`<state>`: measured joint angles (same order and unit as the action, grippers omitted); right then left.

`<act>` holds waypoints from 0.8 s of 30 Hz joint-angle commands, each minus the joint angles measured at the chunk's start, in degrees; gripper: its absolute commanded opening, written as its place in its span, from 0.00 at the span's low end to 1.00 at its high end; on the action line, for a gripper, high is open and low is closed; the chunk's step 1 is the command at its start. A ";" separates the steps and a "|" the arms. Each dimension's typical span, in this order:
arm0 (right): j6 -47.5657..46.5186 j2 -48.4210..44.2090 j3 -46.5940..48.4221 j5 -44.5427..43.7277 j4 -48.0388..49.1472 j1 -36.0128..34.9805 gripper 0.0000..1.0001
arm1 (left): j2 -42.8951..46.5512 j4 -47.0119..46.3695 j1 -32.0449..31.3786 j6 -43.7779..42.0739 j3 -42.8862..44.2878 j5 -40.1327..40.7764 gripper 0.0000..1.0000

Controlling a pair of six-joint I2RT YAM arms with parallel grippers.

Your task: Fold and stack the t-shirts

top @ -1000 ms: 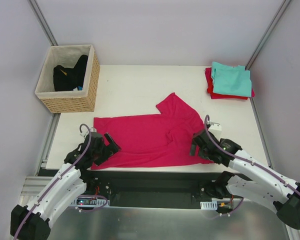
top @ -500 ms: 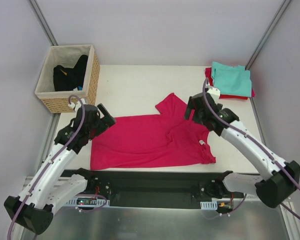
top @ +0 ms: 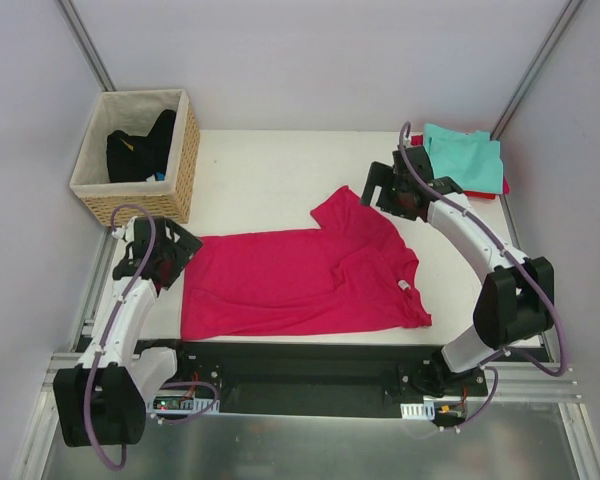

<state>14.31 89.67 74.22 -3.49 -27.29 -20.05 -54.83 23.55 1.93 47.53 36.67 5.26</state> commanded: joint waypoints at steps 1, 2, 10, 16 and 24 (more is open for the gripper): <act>-2.96 -2.39 -0.65 8.40 7.68 0.01 0.96 | -3.16 -19.13 7.11 -1.82 -4.93 -18.39 0.99; -3.23 -2.83 -1.78 8.93 8.38 0.10 0.97 | -4.75 -20.81 8.42 -1.39 -5.37 -20.79 0.99; -3.32 -3.10 -3.11 10.52 10.59 0.19 0.97 | -13.63 -39.90 15.55 0.81 -9.68 -29.78 0.99; -2.00 -2.04 -4.60 11.75 13.05 0.19 0.97 | -16.71 -42.27 18.19 0.64 -9.33 -26.98 0.99; -1.56 0.07 -3.99 11.39 14.71 0.37 0.98 | -20.40 -39.98 18.46 -0.33 -6.43 -20.64 0.96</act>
<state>12.01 88.79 69.71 6.92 -15.75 -20.05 -74.35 -15.46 19.97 48.40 27.92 -19.27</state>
